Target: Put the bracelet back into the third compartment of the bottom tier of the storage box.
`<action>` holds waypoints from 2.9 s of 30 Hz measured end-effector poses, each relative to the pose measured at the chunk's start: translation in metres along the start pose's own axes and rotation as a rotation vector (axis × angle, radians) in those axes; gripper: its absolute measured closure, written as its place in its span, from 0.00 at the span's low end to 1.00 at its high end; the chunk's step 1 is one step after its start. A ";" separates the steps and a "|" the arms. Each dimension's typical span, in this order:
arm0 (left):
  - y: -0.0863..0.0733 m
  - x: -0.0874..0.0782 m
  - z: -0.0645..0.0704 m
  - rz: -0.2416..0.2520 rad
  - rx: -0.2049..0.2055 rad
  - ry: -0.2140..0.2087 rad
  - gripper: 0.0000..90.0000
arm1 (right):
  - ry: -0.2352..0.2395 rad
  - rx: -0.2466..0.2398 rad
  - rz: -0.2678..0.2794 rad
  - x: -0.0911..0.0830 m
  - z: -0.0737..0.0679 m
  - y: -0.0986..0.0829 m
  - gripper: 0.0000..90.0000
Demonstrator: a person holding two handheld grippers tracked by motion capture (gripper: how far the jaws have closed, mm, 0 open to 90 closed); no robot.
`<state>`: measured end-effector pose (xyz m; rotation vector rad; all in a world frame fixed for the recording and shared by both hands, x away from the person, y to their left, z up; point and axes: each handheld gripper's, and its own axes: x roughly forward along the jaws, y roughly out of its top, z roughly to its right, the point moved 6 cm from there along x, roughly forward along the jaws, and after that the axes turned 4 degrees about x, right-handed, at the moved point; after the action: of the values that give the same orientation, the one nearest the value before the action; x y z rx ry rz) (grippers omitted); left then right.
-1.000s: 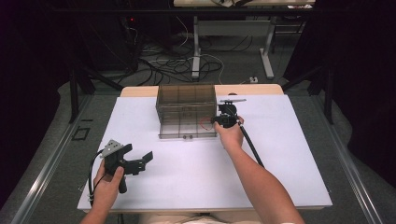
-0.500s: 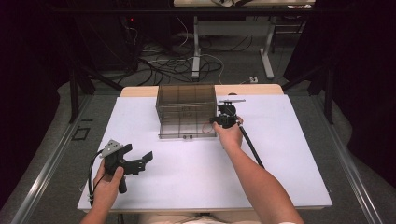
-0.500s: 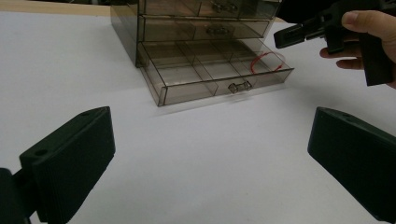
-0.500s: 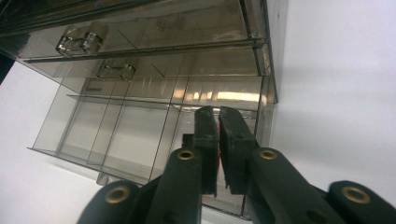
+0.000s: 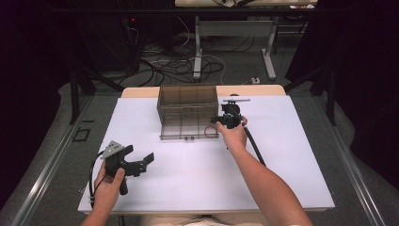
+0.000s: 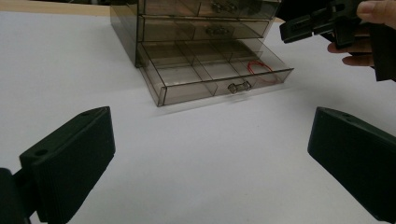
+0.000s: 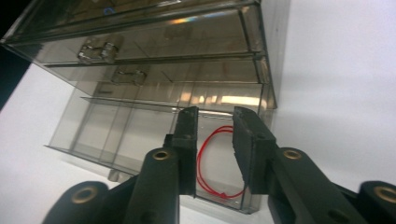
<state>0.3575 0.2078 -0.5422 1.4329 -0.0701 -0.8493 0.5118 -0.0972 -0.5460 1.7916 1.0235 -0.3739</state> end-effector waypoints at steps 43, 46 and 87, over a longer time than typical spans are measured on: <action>0.000 0.000 0.001 0.000 -0.002 0.001 0.01 | 0.012 -0.143 0.057 -0.051 -0.010 -0.006 0.26; 0.000 0.000 0.001 -0.001 -0.002 0.001 0.01 | 0.014 -0.163 0.074 -0.058 -0.009 -0.009 0.25; -0.001 0.001 0.001 -0.004 0.000 0.005 0.01 | -0.036 -0.185 0.149 -0.122 0.053 -0.065 0.00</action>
<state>0.3569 0.2064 -0.5431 1.4349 -0.0636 -0.8493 0.3993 -0.1917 -0.5302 1.6759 0.8642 -0.2111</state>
